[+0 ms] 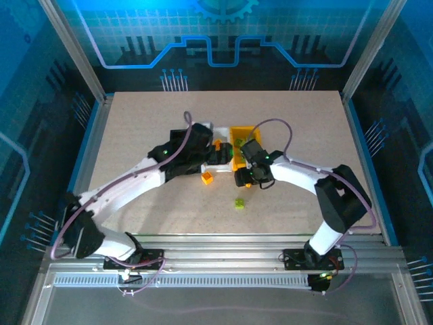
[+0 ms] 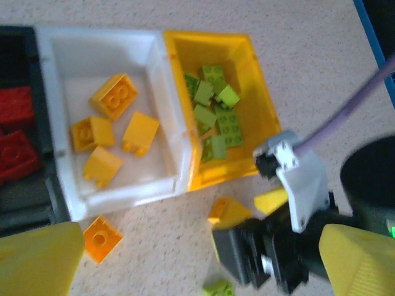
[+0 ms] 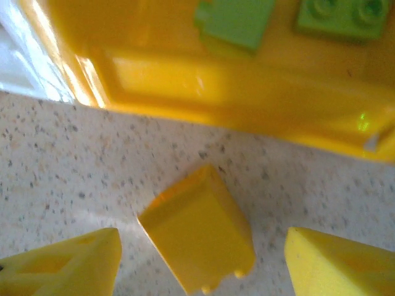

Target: Sort the legos into containers by color

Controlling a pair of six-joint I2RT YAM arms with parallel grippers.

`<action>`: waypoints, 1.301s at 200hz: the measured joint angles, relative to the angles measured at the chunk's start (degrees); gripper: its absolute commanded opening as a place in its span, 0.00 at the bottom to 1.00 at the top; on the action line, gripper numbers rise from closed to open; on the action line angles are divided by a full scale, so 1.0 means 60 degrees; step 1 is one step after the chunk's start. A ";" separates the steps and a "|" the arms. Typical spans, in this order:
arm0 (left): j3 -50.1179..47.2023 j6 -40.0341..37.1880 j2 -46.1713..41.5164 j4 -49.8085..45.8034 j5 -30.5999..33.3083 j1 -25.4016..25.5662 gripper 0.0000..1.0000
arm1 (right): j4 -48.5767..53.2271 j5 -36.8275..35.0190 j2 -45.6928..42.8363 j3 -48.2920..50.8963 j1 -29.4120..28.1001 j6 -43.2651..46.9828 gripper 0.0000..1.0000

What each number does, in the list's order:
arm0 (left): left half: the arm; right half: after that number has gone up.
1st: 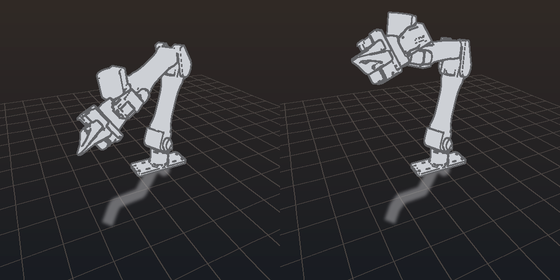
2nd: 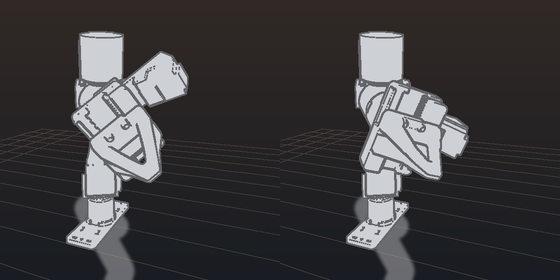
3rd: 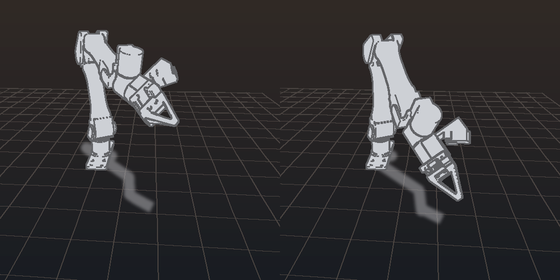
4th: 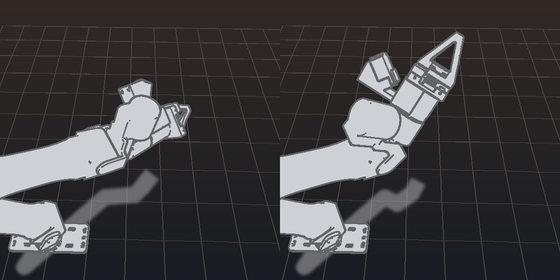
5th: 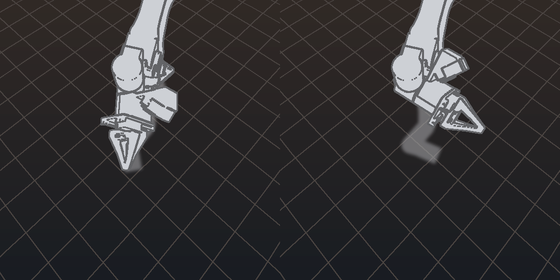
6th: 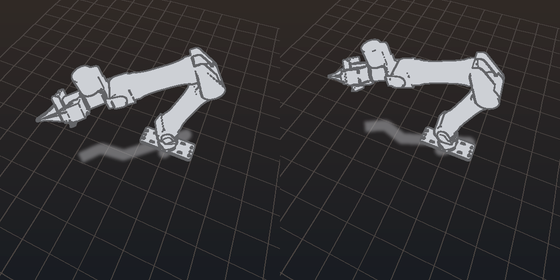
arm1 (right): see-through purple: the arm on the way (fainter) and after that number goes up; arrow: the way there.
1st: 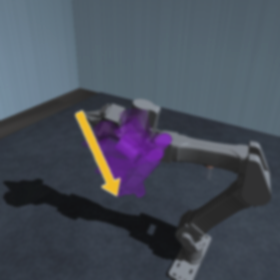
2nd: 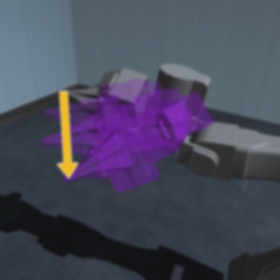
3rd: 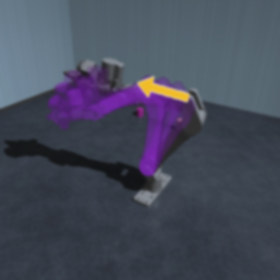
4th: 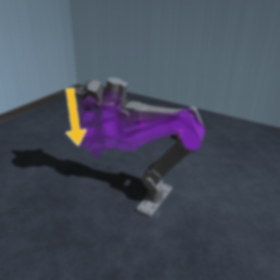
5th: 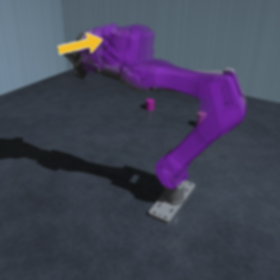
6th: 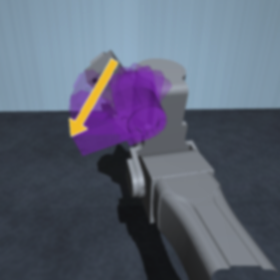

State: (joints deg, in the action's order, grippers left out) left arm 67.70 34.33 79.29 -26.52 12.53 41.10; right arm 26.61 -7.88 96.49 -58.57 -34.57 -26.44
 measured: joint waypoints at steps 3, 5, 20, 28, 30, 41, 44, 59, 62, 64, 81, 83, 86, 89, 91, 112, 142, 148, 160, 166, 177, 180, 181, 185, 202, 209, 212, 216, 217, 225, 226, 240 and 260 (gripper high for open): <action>-0.0175 0.0033 -0.0131 0.0004 0.0007 -0.0004 0.99 | 0.0000 -0.0058 0.0091 -0.0069 -0.0025 -0.0004 0.68; -0.0313 0.0062 -0.0244 -0.0007 0.0007 -0.0007 0.99 | -0.0004 -0.0076 0.0138 -0.0098 -0.0044 0.0011 0.68; -0.1253 0.0302 -0.0918 -0.0058 0.0036 -0.0015 0.99 | -0.0004 -0.0291 0.0535 -0.0277 -0.0182 0.0087 0.62; -0.1712 0.0415 -0.1235 -0.0098 0.0047 -0.0015 0.99 | 0.0015 -0.0386 0.0681 -0.0277 -0.0266 0.0073 0.56; -0.1829 0.0466 -0.1319 -0.0113 0.0047 -0.0015 0.99 | 0.0029 -0.0408 0.0703 -0.0277 -0.0288 0.0084 0.55; -0.2401 0.0612 -0.1738 -0.0178 0.0117 -0.0015 0.99 | 0.0124 -0.0503 0.0834 -0.0277 -0.0430 0.0095 0.47; -0.2528 0.0648 -0.1840 -0.0215 0.0124 -0.0015 0.99 | 0.0149 -0.0525 0.0852 -0.0277 -0.0463 0.0138 0.45; -0.3187 0.0874 -0.2361 -0.0284 0.0270 -0.0015 0.99 | 0.0175 -0.0685 0.0823 -0.0277 -0.0667 0.0200 0.37; -0.3289 0.0907 -0.2437 -0.0295 0.0302 -0.0018 0.99 | 0.0168 -0.0699 0.0812 -0.0277 -0.0703 0.0149 0.36; -0.3362 0.0951 -0.2495 -0.0310 0.0328 -0.0018 0.99 | 0.0178 -0.0710 0.0798 -0.0277 -0.0729 0.0182 0.36; -0.3916 0.1118 -0.2911 -0.0390 0.0586 -0.0015 0.99 | 0.0259 -0.0903 0.0481 -0.0277 -0.1020 0.0284 0.30; -0.3978 0.1133 -0.2958 -0.0401 0.0623 -0.0018 0.99 | 0.0288 -0.0925 0.0412 -0.0277 -0.1056 0.0284 0.30; -0.4058 0.1162 -0.3020 -0.0437 0.0667 -0.0015 0.99 | 0.0317 -0.0943 0.0295 -0.0280 -0.1126 0.0353 0.30; -0.4142 0.1206 -0.3078 -0.0470 0.0718 -0.0015 0.99 | 0.0328 -0.0947 0.0208 -0.0280 -0.1169 0.0339 0.30; -0.4200 0.1228 -0.3126 -0.0488 0.0754 -0.0018 0.99 | 0.0353 -0.0947 0.0109 -0.0280 -0.1217 0.0368 0.30; -0.4783 0.1399 -0.3574 -0.0630 0.1056 -0.0018 0.99 | 0.0579 -0.0871 -0.0805 -0.0641 -0.1621 0.0466 0.30; -0.5377 0.1668 -0.4014 -0.0838 0.1231 -0.0018 0.99 | 0.0681 -0.0750 -0.0721 -0.2572 -0.1698 0.0503 0.31; -0.5417 0.1738 -0.4044 -0.0896 0.1235 -0.0018 0.99 | 0.0729 -0.0761 -0.0452 -0.3118 -0.1683 0.0503 0.31; -0.5442 0.1807 -0.4105 -0.1005 0.1235 -0.0018 0.99 | 0.0725 -0.0812 0.0251 -0.4160 -0.1661 0.0506 0.31; -0.5446 0.1810 -0.4146 -0.1042 0.1235 -0.0018 0.99 | 0.0736 -0.0841 0.0648 -0.4645 -0.1628 0.0495 0.32; -0.5461 0.1836 -0.4255 -0.1071 0.1235 -0.0018 0.99 | 0.0834 -0.0874 0.1392 -0.5428 -0.1541 0.0484 0.35; -0.5464 0.1843 -0.4295 -0.1086 0.1231 -0.0018 0.99 | 0.0841 -0.0871 0.1588 -0.5599 -0.1512 0.0484 0.36; -0.5468 0.1847 -0.4306 -0.1089 0.1231 -0.0018 0.99 | 0.0856 -0.0871 0.1647 -0.5643 -0.1501 0.0481 0.37; -0.5490 0.1861 -0.4364 -0.1089 0.1231 -0.0018 0.99 | 0.0943 -0.0882 0.1938 -0.5909 -0.1453 0.0455 0.38; -0.5614 0.1985 -0.4677 -0.1158 0.1231 -0.0018 0.99 | 0.1191 -0.0907 0.2929 -0.6641 -0.1231 0.0346 0.47; -0.5676 0.2025 -0.4809 -0.1209 0.1231 -0.0018 0.99 | 0.1304 -0.0903 0.3238 -0.6838 -0.1151 0.0317 0.53; -0.5694 0.2029 -0.4860 -0.1235 0.1231 -0.0018 0.99 | 0.1362 -0.0903 0.3355 -0.6918 -0.1122 0.0379 0.55; -0.5727 0.2051 -0.4936 -0.1300 0.1231 -0.0018 0.99 | 0.1428 -0.0900 0.3493 -0.7002 -0.1086 0.0361 0.59; -0.5730 0.2051 -0.4947 -0.1308 0.1231 -0.0018 0.99 | 0.1443 -0.0900 0.3512 -0.7016 -0.1082 0.0393 0.60; -0.5778 0.2058 -0.5074 -0.1395 0.1235 -0.0018 0.99 | 0.1508 -0.0900 0.3646 -0.7071 -0.1027 0.0401 0.65; -0.5781 0.2055 -0.5100 -0.1413 0.1235 -0.0018 0.99 | 0.1508 -0.0900 0.3650 -0.7071 -0.1024 0.0379 0.66; -0.5803 0.2055 -0.5315 -0.1614 0.1268 -0.0018 0.99 | 0.1636 -0.0900 0.3610 -0.7071 -0.1049 0.0455 0.70; -0.5803 0.2055 -0.5646 -0.1818 0.1424 -0.0018 0.99 | 0.1479 -0.0900 0.3147 -0.6757 -0.1282 0.0608 0.73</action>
State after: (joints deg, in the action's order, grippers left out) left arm 32.88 46.65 45.41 -37.43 21.08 40.99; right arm 35.48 -13.28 115.37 -99.11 -42.26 -22.79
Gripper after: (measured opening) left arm 0.989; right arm 0.714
